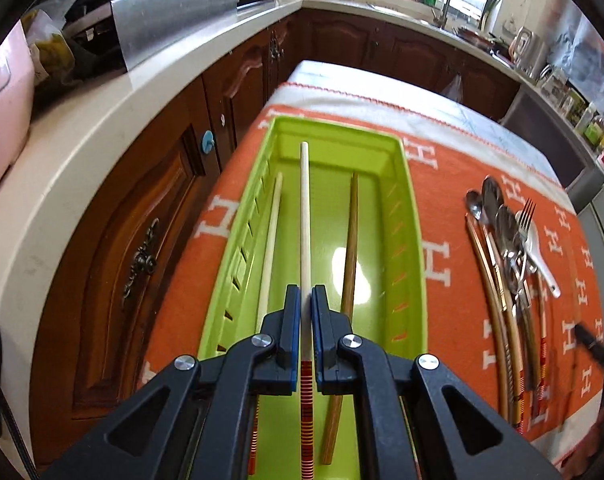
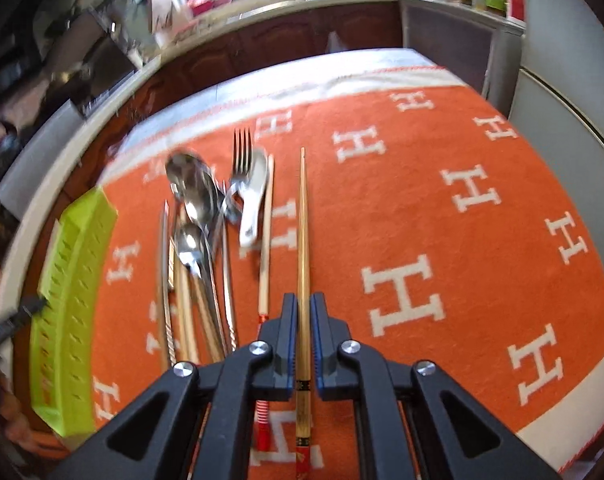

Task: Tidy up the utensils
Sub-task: 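Lower both held chopsticks into the green tray and open both tools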

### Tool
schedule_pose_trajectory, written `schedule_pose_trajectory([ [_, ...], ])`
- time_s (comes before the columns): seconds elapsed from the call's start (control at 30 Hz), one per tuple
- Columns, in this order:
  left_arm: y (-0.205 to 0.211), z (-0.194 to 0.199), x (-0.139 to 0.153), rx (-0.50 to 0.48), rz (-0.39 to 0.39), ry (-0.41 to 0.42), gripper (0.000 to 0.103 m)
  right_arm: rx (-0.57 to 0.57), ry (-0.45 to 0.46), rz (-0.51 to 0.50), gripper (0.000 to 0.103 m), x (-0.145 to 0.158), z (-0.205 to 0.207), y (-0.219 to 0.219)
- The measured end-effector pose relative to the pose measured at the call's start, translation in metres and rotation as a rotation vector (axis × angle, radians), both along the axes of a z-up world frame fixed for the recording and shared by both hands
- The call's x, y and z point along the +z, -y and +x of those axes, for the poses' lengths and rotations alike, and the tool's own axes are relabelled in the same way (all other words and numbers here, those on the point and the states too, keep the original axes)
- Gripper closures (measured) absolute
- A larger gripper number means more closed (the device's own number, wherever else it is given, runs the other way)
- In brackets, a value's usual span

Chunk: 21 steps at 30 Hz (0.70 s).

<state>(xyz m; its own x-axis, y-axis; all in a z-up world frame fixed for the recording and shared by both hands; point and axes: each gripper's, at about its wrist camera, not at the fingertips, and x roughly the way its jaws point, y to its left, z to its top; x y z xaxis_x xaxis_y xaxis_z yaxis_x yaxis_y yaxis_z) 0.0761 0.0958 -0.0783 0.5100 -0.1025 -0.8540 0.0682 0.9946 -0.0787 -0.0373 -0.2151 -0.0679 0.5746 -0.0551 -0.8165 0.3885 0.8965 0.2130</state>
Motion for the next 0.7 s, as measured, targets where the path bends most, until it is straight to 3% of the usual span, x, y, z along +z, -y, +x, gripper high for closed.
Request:
schedule_pose_trajectory([
  [0.1,0.000,0.000,-0.005,-0.003,0.016,-0.007,0.100,0.033,0.059,0.037,0.097,0.016,0.001,-0.006],
  [0.3,-0.001,0.000,0.000,-0.018,0.002,0.004,0.099,0.220,0.085,0.104,0.097,0.041,0.027,-0.053],
  [0.5,-0.012,-0.009,0.015,0.007,-0.023,0.034,0.084,0.364,0.047,0.148,0.097,0.045,0.055,-0.104],
  [0.7,-0.028,-0.023,0.032,0.067,0.033,0.075,0.079,0.433,-0.006,0.201,0.097,0.038,0.080,-0.146],
])
